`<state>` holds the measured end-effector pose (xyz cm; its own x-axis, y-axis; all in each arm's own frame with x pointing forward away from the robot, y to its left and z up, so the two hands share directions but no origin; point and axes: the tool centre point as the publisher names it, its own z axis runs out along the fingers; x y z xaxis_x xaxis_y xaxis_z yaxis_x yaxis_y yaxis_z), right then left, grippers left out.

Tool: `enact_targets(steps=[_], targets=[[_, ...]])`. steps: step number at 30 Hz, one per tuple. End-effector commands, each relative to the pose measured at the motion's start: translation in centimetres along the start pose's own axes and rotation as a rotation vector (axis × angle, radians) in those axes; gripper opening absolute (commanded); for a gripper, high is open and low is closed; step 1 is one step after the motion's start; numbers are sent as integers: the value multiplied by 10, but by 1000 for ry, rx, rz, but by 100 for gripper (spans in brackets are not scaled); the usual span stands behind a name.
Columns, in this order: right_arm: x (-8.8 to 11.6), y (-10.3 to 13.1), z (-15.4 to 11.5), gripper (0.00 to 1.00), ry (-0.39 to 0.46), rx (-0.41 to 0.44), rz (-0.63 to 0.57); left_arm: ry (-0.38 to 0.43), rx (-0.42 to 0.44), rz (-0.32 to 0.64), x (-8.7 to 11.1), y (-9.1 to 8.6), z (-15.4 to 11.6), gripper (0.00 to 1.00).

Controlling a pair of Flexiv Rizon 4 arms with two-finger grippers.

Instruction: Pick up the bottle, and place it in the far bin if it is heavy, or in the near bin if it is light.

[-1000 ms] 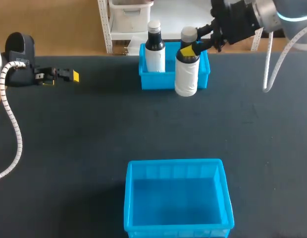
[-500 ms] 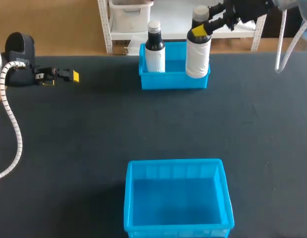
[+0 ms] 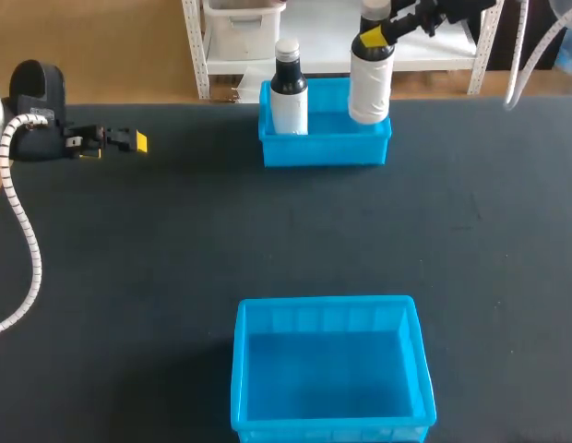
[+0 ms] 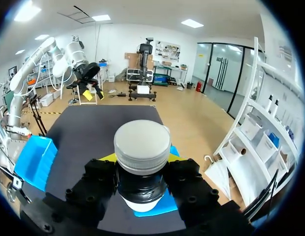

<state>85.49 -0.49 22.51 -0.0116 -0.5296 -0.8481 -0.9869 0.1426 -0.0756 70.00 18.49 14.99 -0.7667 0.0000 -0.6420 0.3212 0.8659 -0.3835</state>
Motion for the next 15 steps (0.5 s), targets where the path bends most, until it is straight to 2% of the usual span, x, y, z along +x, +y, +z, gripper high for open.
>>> enact_targets(steps=[1, 15], targets=[[2, -29, 11, 0, -11, -89, -1, 0, 0, 0, 0, 0, 0, 100], [22, -52, 31, 0, -17, -132, 3, 0, 0, 0, 0, 0, 0, 100]])
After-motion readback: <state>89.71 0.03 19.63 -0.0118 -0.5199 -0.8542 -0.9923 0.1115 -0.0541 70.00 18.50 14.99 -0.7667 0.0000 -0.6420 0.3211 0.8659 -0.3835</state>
